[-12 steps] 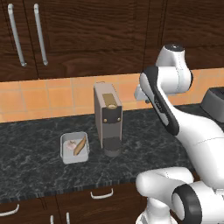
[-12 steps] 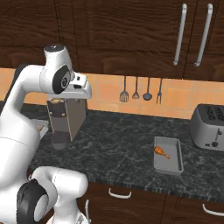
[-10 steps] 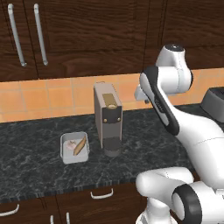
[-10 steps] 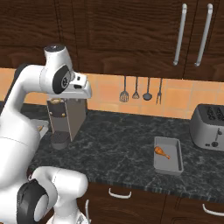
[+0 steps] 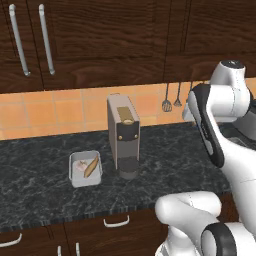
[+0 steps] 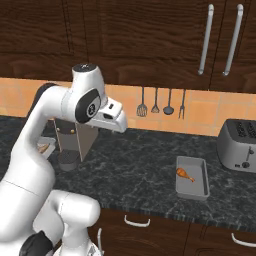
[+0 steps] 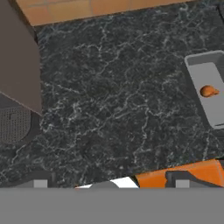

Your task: Take the meat container that has the chicken drumstick and place it on the second highest rack of the freezer. Then take the vegetable container that has the garlic and sweet potato and place it on the highest rack of the freezer.

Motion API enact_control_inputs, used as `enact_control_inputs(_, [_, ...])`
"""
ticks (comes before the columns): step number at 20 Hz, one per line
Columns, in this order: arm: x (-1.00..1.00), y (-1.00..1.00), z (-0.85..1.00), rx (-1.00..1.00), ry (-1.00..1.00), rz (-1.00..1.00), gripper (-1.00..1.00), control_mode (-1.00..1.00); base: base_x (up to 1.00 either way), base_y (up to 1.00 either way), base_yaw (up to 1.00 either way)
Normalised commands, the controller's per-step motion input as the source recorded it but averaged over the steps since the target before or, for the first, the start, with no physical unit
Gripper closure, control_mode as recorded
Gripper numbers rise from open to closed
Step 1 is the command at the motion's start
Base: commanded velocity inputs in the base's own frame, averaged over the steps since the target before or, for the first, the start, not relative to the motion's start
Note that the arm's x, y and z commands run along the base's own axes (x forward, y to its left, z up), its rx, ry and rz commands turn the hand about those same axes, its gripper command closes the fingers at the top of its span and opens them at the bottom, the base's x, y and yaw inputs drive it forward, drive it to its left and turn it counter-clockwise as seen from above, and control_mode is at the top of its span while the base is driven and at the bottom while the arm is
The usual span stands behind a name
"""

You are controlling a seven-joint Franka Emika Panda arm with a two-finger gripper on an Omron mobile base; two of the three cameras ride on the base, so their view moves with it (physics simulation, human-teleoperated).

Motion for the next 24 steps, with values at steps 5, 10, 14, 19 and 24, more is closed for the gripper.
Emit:
enact_control_inputs(5, [0.24,-1.0,-0.3,0.1,0.15,-0.46,-1.0,-1.0,0.0,0.0,0.0])
enact_control_inputs(10, [0.0,-1.0,-0.63,0.17,0.06,-0.55,-1.0,-1.0,0.0,0.0,0.0])
enact_control_inputs(14, [0.0,-1.0,-0.51,0.32,0.03,-0.5,-1.0,-1.0,0.0,0.0,0.0])
enact_control_inputs(19, [0.08,-1.0,-0.13,0.5,0.0,-0.35,-1.0,-1.0,0.0,0.0,0.0])
enact_control_inputs(24, [0.01,-1.0,-0.6,0.2,0.03,-0.45,-1.0,-1.0,0.0,0.0,0.0])
